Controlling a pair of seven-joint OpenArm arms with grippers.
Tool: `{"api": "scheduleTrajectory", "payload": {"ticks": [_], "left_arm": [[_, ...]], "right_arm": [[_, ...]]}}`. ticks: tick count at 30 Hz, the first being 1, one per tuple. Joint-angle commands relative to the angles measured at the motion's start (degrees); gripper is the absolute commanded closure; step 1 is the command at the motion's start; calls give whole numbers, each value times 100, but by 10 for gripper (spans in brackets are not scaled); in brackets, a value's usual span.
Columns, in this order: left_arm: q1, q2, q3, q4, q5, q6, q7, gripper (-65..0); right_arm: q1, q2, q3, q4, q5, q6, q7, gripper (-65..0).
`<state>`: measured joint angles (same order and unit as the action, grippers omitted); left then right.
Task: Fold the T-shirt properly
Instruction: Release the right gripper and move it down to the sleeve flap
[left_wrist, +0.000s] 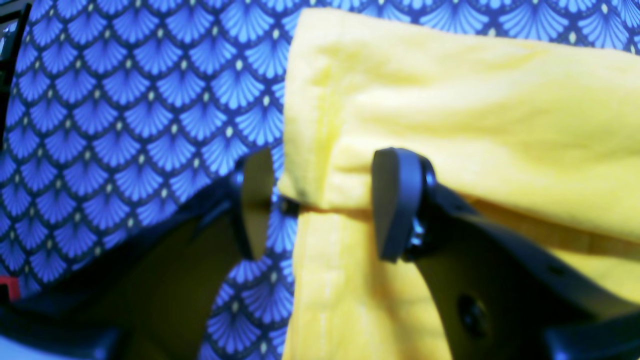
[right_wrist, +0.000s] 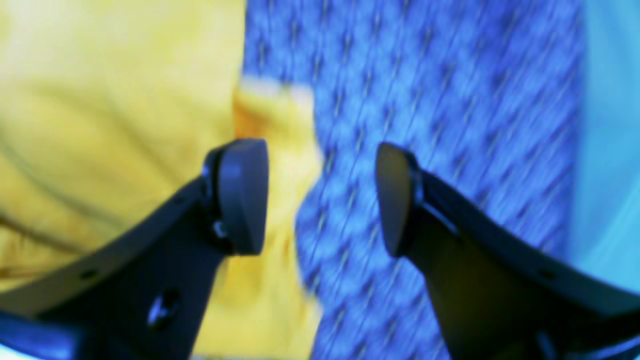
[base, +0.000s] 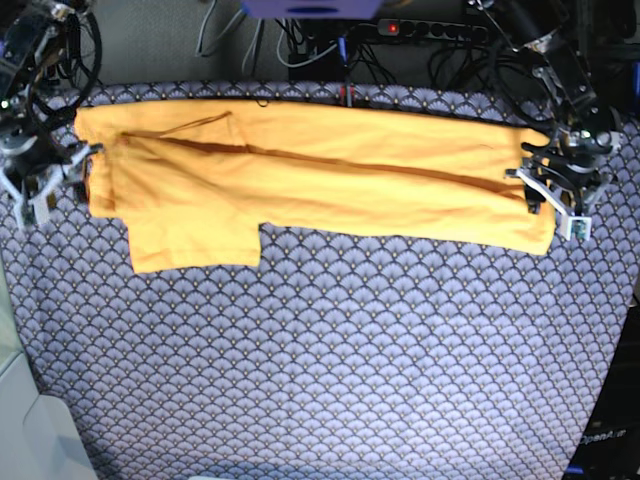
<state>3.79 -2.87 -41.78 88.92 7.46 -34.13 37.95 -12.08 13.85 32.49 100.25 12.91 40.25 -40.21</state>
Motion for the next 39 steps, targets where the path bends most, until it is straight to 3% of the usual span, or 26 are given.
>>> {"api": "scheduleTrajectory", "payload": {"ticks": [1, 3, 6, 10, 15, 18, 25, 32, 39], "left_arm": [[-67, -60, -11, 123, -39, 15, -108, -314], [-67, -42, -11, 132, -39, 15, -108, -313], [-58, -33, -20, 132, -39, 15, -108, -313], [-50, -33, -20, 132, -39, 15, -108, -313], [21, -33, -20, 132, -56, 24, -108, -313], [21, -33, -20, 132, -65, 24, -108, -313], [3, -25, -20, 132, -56, 24, -108, -313], [-6, -25, -20, 70, -48, 24, -108, -313], [-6, -25, -20, 70, -48, 24, -108, -313]], "right_arm": [[139, 255, -264, 2, 68, -25, 385, -351], [298, 624, -977, -236, -258, -25, 834, -350], [772, 905, -1935, -737, -987, -25, 1273, -348], [1344, 914, -2550, -1422, -1937, -25, 1862, -348], [1616, 905, -3201, -2003, -2754, -25, 2882, -348], [1678, 870, -3561, -2179, -3106, -25, 3146, -348], [1845, 554, -3781, -2258, -3405, -25, 3243, -348], [2197, 554, -3974, -2284, -3449, -25, 3243, -348], [2671, 527, -4185, -3233, -3449, -25, 3243, -348]]}}
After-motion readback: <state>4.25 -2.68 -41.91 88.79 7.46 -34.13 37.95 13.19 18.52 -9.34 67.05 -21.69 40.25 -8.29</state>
